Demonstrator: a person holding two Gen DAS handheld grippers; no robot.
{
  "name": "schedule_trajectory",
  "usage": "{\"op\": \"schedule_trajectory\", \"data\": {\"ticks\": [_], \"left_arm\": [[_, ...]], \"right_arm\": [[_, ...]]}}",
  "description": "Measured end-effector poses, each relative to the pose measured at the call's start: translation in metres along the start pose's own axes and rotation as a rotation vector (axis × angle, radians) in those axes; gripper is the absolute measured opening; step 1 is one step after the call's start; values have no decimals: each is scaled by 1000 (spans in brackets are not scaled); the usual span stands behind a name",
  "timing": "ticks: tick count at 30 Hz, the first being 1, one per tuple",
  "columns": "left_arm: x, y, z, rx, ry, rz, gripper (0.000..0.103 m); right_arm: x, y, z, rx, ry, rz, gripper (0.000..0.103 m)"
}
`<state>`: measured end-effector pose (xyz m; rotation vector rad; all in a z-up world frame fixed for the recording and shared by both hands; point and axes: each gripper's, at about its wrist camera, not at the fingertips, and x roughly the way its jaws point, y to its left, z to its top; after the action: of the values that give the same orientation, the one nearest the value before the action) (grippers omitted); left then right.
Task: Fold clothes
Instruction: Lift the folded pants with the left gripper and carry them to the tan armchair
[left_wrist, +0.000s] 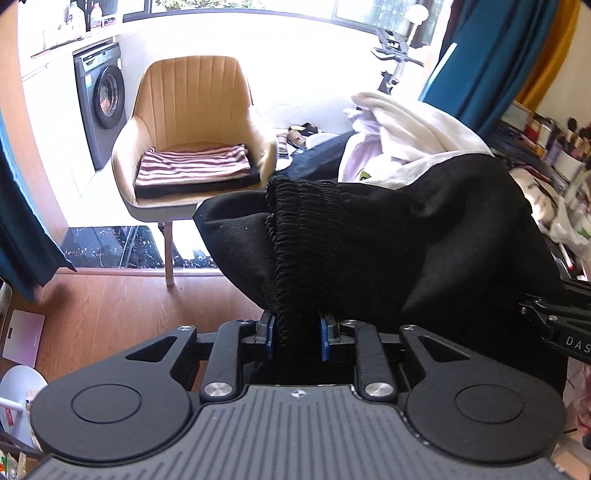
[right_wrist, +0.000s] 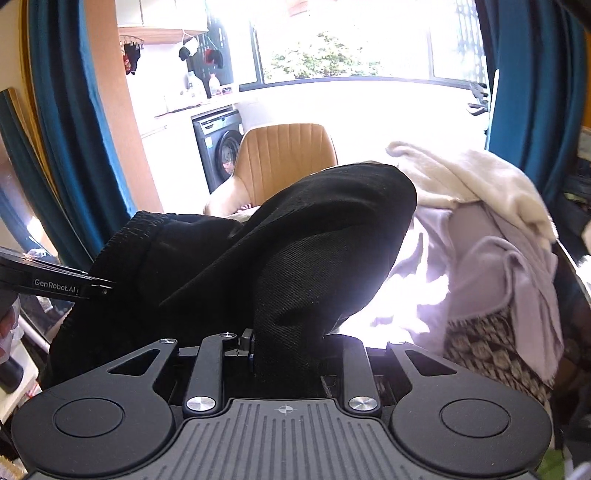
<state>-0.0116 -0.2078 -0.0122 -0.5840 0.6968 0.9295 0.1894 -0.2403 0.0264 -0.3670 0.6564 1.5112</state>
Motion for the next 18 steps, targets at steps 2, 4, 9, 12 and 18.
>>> {"op": "schedule_trajectory", "data": {"ticks": [2,4,9,12,18], "left_arm": [[14,11,19,-12,-4,7,22],[27,20,35,-31,-5,8,22],[56,45,69,-49,-16,-13,22],[76,62,89,-38,-12,-34,22],[127,118,139,-25,7,-100,22]], "right_arm": [[29,-9,23,10,3,6,21],[51,-12,43,1,5,7,21],[91,-13,82,-26,-5,-3,21],[115,-14,99,-28,-2,-17,21],[175,4,128,-25,21,-70,21]]}}
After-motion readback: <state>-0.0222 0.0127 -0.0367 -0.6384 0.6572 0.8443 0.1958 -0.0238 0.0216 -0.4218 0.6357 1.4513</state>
